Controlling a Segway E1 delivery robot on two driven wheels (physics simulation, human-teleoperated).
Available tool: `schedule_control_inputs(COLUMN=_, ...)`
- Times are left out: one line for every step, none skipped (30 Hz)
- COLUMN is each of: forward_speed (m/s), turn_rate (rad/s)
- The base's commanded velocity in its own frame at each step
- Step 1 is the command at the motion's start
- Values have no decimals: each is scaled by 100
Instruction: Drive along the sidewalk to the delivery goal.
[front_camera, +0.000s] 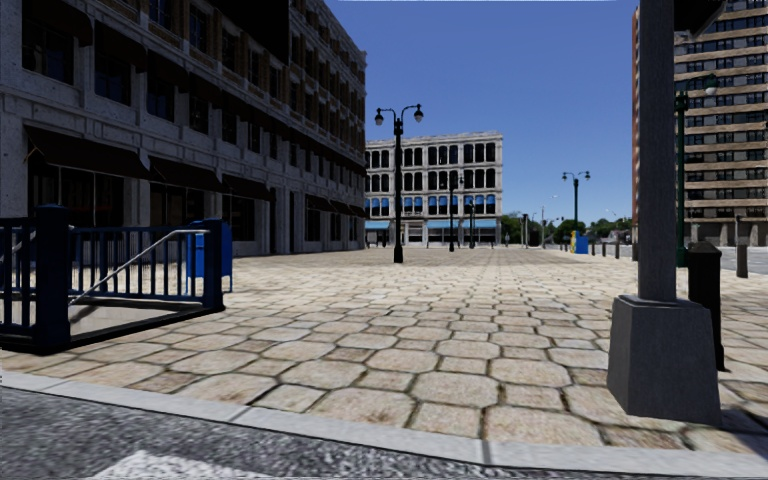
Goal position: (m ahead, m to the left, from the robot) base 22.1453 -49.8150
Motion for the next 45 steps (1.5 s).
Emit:
schedule_control_inputs(forward_speed=163, turn_rate=0)
schedule_control_inputs(forward_speed=163, turn_rate=0)
schedule_control_inputs(forward_speed=163, turn_rate=0)
schedule_control_inputs(forward_speed=163, turn_rate=0)
schedule_control_inputs(forward_speed=164, turn_rate=0)
schedule_control_inputs(forward_speed=164, turn_rate=0)
schedule_control_inputs(forward_speed=164, turn_rate=0)
schedule_control_inputs(forward_speed=165, turn_rate=0)
schedule_control_inputs(forward_speed=165, turn_rate=0)
schedule_control_inputs(forward_speed=165, turn_rate=0)
schedule_control_inputs(forward_speed=165, turn_rate=0)
schedule_control_inputs(forward_speed=164, turn_rate=0)
schedule_control_inputs(forward_speed=163, turn_rate=0)
schedule_control_inputs(forward_speed=163, turn_rate=0)
schedule_control_inputs(forward_speed=163, turn_rate=-1)
schedule_control_inputs(forward_speed=161, turn_rate=-10)
schedule_control_inputs(forward_speed=157, turn_rate=-19)
schedule_control_inputs(forward_speed=157, turn_rate=-19)
schedule_control_inputs(forward_speed=145, turn_rate=-25)
schedule_control_inputs(forward_speed=131, turn_rate=-35)
schedule_control_inputs(forward_speed=125, turn_rate=-39)
schedule_control_inputs(forward_speed=125, turn_rate=-39)
schedule_control_inputs(forward_speed=123, turn_rate=-41)
schedule_control_inputs(forward_speed=123, turn_rate=-42)
schedule_control_inputs(forward_speed=123, turn_rate=-42)
schedule_control_inputs(forward_speed=122, turn_rate=-42)
schedule_control_inputs(forward_speed=122, turn_rate=-42)
schedule_control_inputs(forward_speed=122, turn_rate=-42)
schedule_control_inputs(forward_speed=122, turn_rate=-42)
schedule_control_inputs(forward_speed=122, turn_rate=-42)
schedule_control_inputs(forward_speed=122, turn_rate=-43)
schedule_control_inputs(forward_speed=122, turn_rate=-43)
schedule_control_inputs(forward_speed=122, turn_rate=-43)
schedule_control_inputs(forward_speed=122, turn_rate=-43)
schedule_control_inputs(forward_speed=122, turn_rate=-43)
schedule_control_inputs(forward_speed=123, turn_rate=-43)
schedule_control_inputs(forward_speed=125, turn_rate=-43)
schedule_control_inputs(forward_speed=125, turn_rate=-43)
schedule_control_inputs(forward_speed=125, turn_rate=-43)
schedule_control_inputs(forward_speed=125, turn_rate=-43)
schedule_control_inputs(forward_speed=125, turn_rate=-43)
schedule_control_inputs(forward_speed=125, turn_rate=-43)
schedule_control_inputs(forward_speed=125, turn_rate=-43)
schedule_control_inputs(forward_speed=125, turn_rate=-43)
schedule_control_inputs(forward_speed=125, turn_rate=-43)
